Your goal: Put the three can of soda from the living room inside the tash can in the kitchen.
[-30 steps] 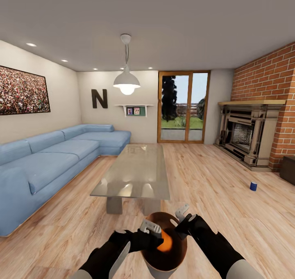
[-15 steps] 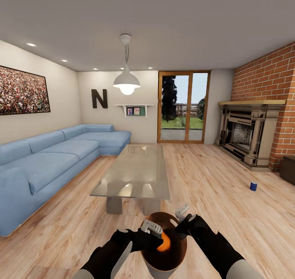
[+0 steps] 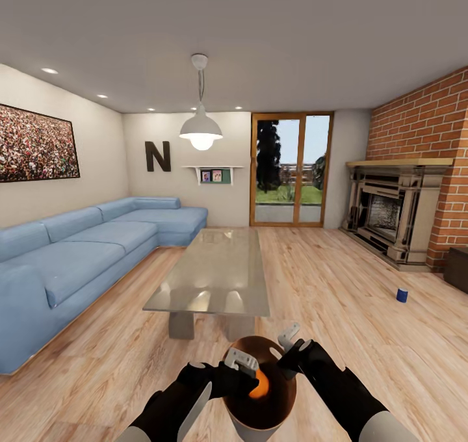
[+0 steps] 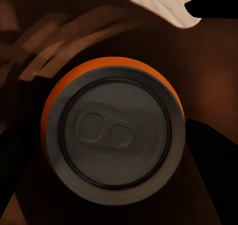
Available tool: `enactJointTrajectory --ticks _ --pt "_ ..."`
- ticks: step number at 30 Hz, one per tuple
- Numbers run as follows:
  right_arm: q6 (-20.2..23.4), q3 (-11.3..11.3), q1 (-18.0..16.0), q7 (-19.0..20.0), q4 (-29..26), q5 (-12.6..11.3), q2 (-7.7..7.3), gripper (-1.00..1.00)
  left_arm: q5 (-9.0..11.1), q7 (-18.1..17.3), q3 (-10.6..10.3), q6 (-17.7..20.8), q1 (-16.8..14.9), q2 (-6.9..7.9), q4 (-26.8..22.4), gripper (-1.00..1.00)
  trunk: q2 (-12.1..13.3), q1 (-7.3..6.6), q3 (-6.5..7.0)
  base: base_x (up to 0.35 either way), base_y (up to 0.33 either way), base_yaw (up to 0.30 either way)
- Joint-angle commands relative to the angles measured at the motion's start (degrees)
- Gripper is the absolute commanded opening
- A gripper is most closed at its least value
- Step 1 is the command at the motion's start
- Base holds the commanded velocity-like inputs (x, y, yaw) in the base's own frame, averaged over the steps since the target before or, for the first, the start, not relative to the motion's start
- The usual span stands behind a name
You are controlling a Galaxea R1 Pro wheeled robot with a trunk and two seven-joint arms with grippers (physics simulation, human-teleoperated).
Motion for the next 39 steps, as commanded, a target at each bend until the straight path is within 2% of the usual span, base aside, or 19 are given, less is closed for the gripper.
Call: enactJointTrajectory --ticks 1,12,13,39 --pt "0.0 -0.1 -0.1 0.3 0.0 -0.1 -0.03 -1.0 -1.3 0.4 0.1 -0.2 0.0 3.42 2.1 -1.0 0.0 0.0 0.01 0.0 0.0 0.0" --pt "0.0 -0.1 -0.1 0.2 0.0 0.0 -0.03 -1.0 -1.4 1.2 0.1 -0.1 0.0 3.31 2.2 -1.0 0.0 0.0 0.01 0.0 0.0 0.0" --pt "0.0 -0.1 -0.1 0.2 0.0 0.0 -0.03 -1.0 -1.4 1.3 0.1 -0.1 0.0 3.31 2.2 1.0 0.0 0.0 0.01 0.0 0.0 0.0" --pt "0.0 -0.1 -0.1 0.2 0.0 0.0 -0.03 -1.0 -1.4 1.5 0.1 -0.1 0.0 3.32 2.3 1.0 0.0 0.0 0.01 0.0 0.0 0.0"
